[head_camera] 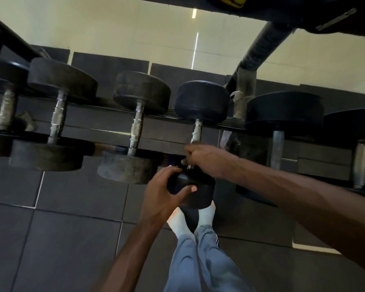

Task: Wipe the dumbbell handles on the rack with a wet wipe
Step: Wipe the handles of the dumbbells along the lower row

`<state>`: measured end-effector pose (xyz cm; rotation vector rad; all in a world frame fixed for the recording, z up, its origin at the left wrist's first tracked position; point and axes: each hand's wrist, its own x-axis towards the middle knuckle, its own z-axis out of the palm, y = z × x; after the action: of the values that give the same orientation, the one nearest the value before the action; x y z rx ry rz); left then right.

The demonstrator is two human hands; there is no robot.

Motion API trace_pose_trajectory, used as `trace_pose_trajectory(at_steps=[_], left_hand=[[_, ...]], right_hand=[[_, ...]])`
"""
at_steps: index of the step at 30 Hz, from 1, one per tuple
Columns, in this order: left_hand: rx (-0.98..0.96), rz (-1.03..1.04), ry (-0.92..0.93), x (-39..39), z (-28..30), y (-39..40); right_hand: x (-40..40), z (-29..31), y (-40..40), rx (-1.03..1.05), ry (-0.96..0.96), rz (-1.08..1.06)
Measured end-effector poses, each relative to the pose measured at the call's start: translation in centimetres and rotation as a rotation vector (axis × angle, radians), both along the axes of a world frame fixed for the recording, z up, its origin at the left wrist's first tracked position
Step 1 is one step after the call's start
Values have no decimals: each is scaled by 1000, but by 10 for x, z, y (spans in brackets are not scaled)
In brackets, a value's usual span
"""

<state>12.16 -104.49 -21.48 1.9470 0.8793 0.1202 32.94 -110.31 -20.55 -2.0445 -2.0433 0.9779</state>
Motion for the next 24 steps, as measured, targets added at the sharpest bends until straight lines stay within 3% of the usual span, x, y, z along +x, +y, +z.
trace_pose_trajectory(at_steps=[3, 7, 9, 12, 14, 16, 18, 19, 24], left_hand=[[0, 1, -8, 0, 1, -1], [0, 30, -12, -1, -2, -3], [-3, 35, -18, -2, -3, -3], [-13, 33, -25, -2, -2, -4], [-14, 22, -18, -2, -2, -4], [-18, 24, -3, -1, 0, -3], [-13, 25, 5, 0, 2, -3], [-10, 23, 6, 0, 2, -3], [-19, 9, 23, 0, 2, -3]], right_hand=[[-9, -11, -11, -7, 77, -49], [-17, -23, -32, 211, 286, -535], [-27, -28, -40, 257, 305, -621], [-18, -22, -35, 214, 270, -388], [-3, -21, -27, 168, 118, -186], [12, -21, -15, 238, -13, -227], [26, -23, -4, 311, -50, -448], [27, -22, -1, 294, -49, -444], [-5, -10, -11, 4, 48, 79]])
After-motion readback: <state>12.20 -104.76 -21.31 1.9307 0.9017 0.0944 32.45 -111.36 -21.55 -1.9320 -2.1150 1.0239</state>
